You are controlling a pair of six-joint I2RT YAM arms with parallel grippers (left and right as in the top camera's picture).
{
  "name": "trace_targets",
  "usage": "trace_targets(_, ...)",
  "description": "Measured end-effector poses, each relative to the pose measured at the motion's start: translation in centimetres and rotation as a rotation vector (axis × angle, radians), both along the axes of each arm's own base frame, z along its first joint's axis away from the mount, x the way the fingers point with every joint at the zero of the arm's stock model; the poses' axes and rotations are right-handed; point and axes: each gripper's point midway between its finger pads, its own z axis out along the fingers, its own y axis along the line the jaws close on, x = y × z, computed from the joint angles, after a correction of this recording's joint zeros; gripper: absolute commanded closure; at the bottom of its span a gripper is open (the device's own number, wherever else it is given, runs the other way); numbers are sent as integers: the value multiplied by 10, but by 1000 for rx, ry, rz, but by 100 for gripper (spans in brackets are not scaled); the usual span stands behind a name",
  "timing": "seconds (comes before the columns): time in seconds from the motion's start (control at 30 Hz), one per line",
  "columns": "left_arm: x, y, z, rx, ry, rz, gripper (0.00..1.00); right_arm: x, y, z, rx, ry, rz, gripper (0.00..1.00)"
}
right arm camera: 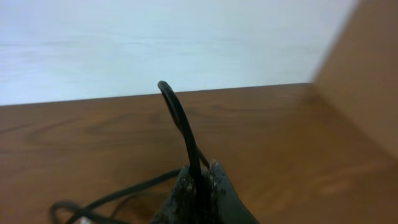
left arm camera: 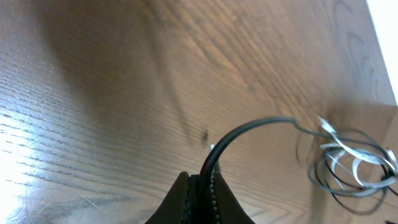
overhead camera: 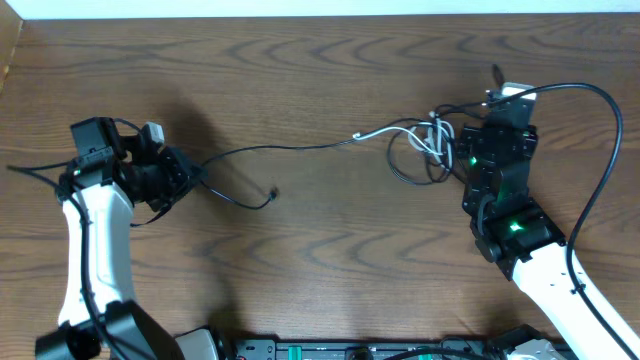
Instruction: Untangle cables
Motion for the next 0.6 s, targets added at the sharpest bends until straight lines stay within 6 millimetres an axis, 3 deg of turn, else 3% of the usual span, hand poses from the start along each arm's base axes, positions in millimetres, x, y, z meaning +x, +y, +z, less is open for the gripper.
trace_targets(0.1,-1,-3,12,1,-39,-10,93,6,37,0,76,1,201,99)
trace_targets(0.2,-3,-10,24,-24,-79,-32,92,3,87,11,173,-29,481,98)
trace_targets(0.23,-4,-14,28,-40,-93,-43,88,0,102,16,196,-44,565,98)
trace_targets(0.3,-4,-20,35,-69,-120,-67,58,-12,132,27,238,-68,731,99)
trace_targets(0.4,-5,-33,43,-126,-152,-114,28,-36,171,36,277,-76,942,99)
trace_targets(0.47,-5,-45,49,-163,-183,-167,22,-51,191,38,292,-68,1040,99)
trace_targets(0.6,-12,-89,65,-227,-284,-378,21,-73,216,35,299,-45,1153,99)
